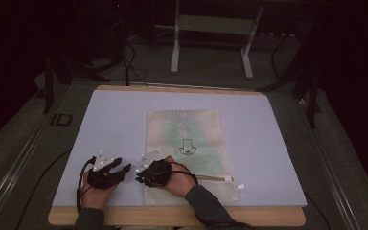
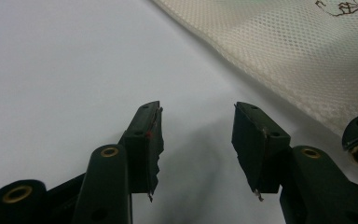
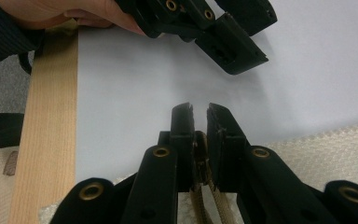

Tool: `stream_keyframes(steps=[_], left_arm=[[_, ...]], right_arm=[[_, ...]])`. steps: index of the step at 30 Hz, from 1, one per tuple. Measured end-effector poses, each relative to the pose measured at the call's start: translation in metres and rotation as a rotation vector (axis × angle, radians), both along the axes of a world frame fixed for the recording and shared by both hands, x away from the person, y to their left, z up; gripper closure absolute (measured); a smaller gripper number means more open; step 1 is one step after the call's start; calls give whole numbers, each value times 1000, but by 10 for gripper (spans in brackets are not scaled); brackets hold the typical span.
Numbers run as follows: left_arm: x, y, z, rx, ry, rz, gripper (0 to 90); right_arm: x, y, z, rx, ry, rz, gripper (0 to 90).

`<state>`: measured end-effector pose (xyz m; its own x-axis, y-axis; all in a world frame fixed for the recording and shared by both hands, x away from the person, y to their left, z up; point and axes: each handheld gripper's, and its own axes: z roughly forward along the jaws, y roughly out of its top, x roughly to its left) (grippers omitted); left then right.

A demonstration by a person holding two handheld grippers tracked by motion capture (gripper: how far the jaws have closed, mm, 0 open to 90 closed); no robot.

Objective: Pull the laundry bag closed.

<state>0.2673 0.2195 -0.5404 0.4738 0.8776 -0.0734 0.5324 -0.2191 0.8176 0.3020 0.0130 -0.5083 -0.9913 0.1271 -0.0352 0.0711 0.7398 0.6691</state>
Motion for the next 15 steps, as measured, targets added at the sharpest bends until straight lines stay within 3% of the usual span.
stream_keyframes(steps=[15], left_arm=[[0, 0, 0, 0, -1, -1, 516]], right_arm=[[1, -3, 1, 10, 2, -2, 817]])
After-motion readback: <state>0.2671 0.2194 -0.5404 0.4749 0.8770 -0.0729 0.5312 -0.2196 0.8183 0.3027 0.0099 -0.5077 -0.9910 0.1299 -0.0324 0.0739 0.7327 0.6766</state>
